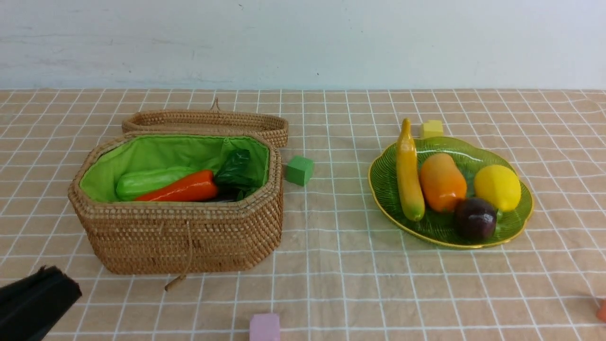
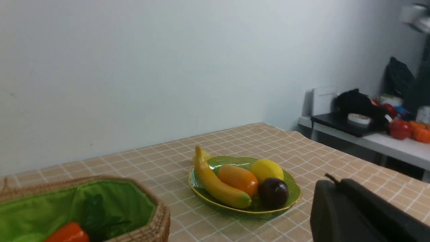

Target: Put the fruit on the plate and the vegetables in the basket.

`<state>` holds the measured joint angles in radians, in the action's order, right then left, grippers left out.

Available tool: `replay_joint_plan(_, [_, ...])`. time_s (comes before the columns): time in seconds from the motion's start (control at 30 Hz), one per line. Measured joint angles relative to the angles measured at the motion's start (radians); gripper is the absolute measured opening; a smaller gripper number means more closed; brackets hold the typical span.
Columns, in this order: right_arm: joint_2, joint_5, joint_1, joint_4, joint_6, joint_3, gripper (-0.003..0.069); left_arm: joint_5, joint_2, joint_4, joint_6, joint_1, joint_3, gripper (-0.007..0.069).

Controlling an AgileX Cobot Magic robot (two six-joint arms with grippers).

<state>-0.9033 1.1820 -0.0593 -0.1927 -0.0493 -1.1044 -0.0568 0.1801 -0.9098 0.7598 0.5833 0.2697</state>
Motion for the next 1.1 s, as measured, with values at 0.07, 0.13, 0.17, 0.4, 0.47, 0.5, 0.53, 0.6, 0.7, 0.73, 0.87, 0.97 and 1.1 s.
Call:
replay_joint_plan(0.07, [0.171,-0.013,0.0,0.029,-0.002,0.096,-0.0011,0.05,-0.025,-0.058,0.0,0.0,-0.043,-0.0013])
replay_joint_plan(0.13, [0.327,-0.02,0.0,0.064,-0.002,0.187,-0.0005,0.095,-0.034,-0.126,0.0,0.0,-0.076,-0.0013])
replay_joint_plan(0.17, [0.394,-0.029,0.0,0.075,-0.001,0.223,-0.0003,0.105,-0.034,-0.155,0.0,0.0,-0.086,-0.0013])
replay_joint_plan(0.4, [0.737,-0.239,0.0,0.09,0.098,0.466,0.0002,0.144,-0.035,-0.315,0.0,0.0,-0.104,-0.0013])
replay_joint_plan(0.47, [0.807,-0.353,0.0,0.094,0.122,0.548,0.0008,0.151,-0.035,-0.351,0.0,0.0,-0.104,-0.0013])
replay_joint_plan(0.5, [0.848,-0.417,0.0,0.096,0.134,0.604,0.0016,0.153,-0.035,-0.371,0.0,0.0,-0.104,-0.0013])
replay_joint_plan(0.53, [0.88,-0.461,0.0,0.096,0.145,0.643,0.0024,0.154,-0.035,-0.383,0.0,0.0,-0.104,-0.0013])
replay_joint_plan(0.6, [0.911,-0.509,0.0,0.099,0.166,0.697,0.0039,0.158,-0.035,-0.393,0.0,0.0,-0.104,-0.0013])
replay_joint_plan(0.7, [0.917,-0.524,0.0,0.109,0.172,0.742,0.0058,0.156,-0.036,-0.396,0.0,0.0,-0.104,-0.0013])
replay_joint_plan(0.73, [0.914,-0.539,0.0,0.111,0.172,0.779,0.0073,0.161,-0.036,-0.398,0.0,0.0,-0.104,-0.0013])
replay_joint_plan(0.87, [0.901,-0.581,0.0,0.137,0.173,0.841,0.0091,0.162,-0.036,-0.4,0.0,0.0,-0.104,-0.0013])
replay_joint_plan(0.97, [0.899,-0.602,0.0,0.219,0.183,0.872,0.0092,0.162,-0.036,-0.401,0.0,0.0,-0.104,-0.0013])
replay_joint_plan(1.1, [0.903,-0.678,0.002,0.265,0.251,0.964,0.0069,0.161,-0.036,-0.402,0.0,0.0,-0.104,-0.001])
